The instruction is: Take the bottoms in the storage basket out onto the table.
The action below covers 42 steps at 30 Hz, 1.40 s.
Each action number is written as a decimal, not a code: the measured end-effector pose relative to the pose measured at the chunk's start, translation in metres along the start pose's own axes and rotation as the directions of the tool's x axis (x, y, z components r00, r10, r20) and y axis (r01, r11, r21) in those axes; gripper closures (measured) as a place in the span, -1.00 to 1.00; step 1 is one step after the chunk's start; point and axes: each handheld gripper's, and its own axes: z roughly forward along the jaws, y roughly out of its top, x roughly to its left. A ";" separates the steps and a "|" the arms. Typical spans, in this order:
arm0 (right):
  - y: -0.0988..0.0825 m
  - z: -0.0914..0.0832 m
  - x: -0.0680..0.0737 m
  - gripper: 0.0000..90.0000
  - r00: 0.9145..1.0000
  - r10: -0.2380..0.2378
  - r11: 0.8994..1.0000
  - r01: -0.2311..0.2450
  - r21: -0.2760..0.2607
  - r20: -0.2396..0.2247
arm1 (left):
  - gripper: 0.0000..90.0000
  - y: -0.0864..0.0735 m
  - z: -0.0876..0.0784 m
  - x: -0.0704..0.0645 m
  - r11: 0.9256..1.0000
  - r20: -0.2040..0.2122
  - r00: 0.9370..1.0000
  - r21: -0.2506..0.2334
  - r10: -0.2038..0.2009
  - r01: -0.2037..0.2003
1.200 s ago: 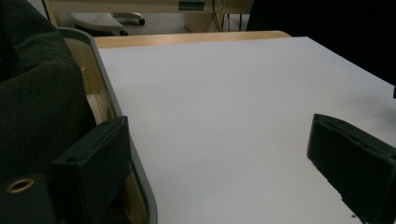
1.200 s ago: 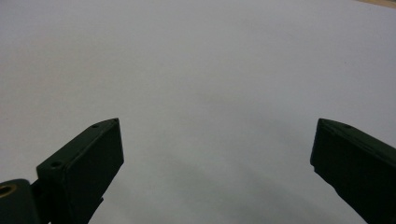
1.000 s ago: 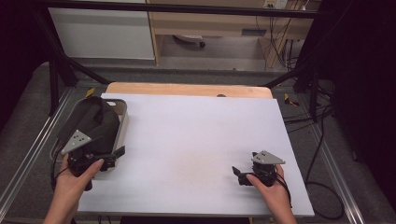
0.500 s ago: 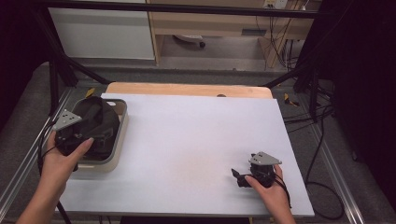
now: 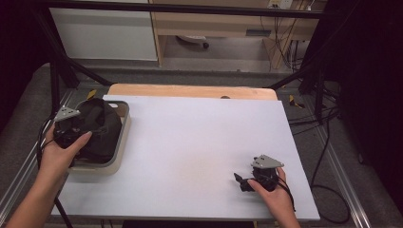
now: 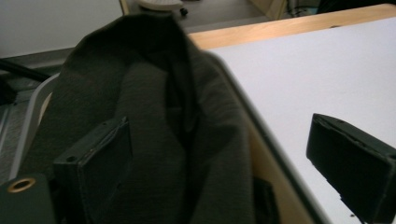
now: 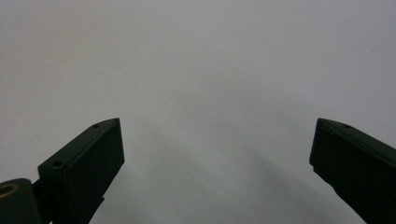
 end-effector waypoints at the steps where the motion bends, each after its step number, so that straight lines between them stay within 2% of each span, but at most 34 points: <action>1: 0.000 0.000 0.000 -0.92 1.000 0.000 1.000 0.000 0.000 0.000 | -0.85 0.000 0.000 0.000 1.000 0.000 1.000 0.000 0.000 0.000; 3: 0.000 0.000 0.000 -0.92 1.000 -0.004 1.000 0.004 0.002 -0.005 | -0.85 -0.003 0.006 0.004 1.000 -0.003 1.000 0.014 -0.017 0.017; 4: 0.000 0.000 0.000 -0.92 1.000 -0.005 1.000 0.005 0.004 -0.010 | -0.85 -0.006 0.011 0.007 0.999 0.011 0.999 0.034 -0.030 0.030; 9: 0.000 0.001 0.001 -0.92 1.000 -0.006 1.000 0.006 0.013 -0.018 | -0.84 -0.011 0.018 0.011 0.999 -0.019 1.000 0.036 -0.017 0.018; 12: -0.001 0.002 0.002 -0.92 1.000 -0.011 1.000 0.011 0.018 -0.027 | -0.84 -0.012 0.021 0.017 0.999 -0.034 0.999 0.030 -0.030 0.031; 17: -0.001 0.003 0.003 -0.92 0.999 -0.016 1.000 0.017 0.024 -0.036 | -0.89 -0.013 0.029 0.020 0.997 -0.019 0.999 0.064 -0.040 0.041; 20: -0.001 0.003 0.004 -0.92 0.999 -0.018 0.999 0.019 0.027 -0.042 | -0.96 -0.012 0.034 0.019 0.994 -0.018 1.000 0.107 -0.008 0.010; 22: -0.001 0.004 0.004 -0.92 0.999 -0.020 0.999 0.021 0.027 -0.044 | -0.98 -0.011 0.041 0.017 0.989 -0.024 1.000 0.146 0.015 -0.012; 24: -0.001 0.004 0.004 -0.93 0.999 -0.020 0.999 0.021 0.028 -0.045 | -0.98 -0.011 0.044 0.017 0.987 -0.025 0.999 0.160 0.022 -0.018; 32: -0.001 0.004 0.005 -0.93 0.998 -0.025 0.999 0.027 0.035 -0.054 | -0.97 -0.014 0.055 0.020 0.984 -0.023 1.000 0.177 0.000 0.004; 34: -0.001 0.005 0.005 -0.93 0.998 -0.026 0.999 0.028 0.038 -0.057 | -0.90 -0.015 0.057 0.022 0.984 -0.021 1.000 0.180 0.001 0.003; 36: -0.001 0.005 0.006 -0.93 0.998 -0.028 0.999 0.030 0.037 -0.056 | -0.85 -0.016 0.057 0.024 0.983 -0.016 1.000 0.184 -0.015 0.018; 38: -0.001 0.005 0.006 -0.93 0.998 -0.031 0.999 0.034 0.041 -0.058 | -0.59 -0.016 0.056 0.027 0.982 -0.017 1.000 0.186 -0.019 0.022; 39: -0.001 0.005 0.006 -0.93 0.998 -0.031 0.999 0.034 0.041 -0.058 | -0.59 -0.016 0.055 0.028 0.982 -0.019 1.000 0.188 -0.019 0.022; 40: -0.001 0.006 0.006 -0.93 0.998 -0.031 0.998 0.034 0.045 -0.060 | -0.40 -0.016 0.055 0.029 0.982 -0.020 1.000 0.189 -0.020 0.024; 41: -0.001 0.006 0.006 -0.93 0.998 -0.031 0.998 0.034 0.045 -0.060 | -0.40 -0.016 0.056 0.030 0.981 -0.020 0.999 0.191 -0.028 0.032; 42: -0.001 0.006 0.006 -0.92 0.998 -0.032 0.998 0.035 0.048 -0.061 | -0.22 -0.016 0.056 0.032 0.979 -0.017 0.999 0.199 -0.042 0.045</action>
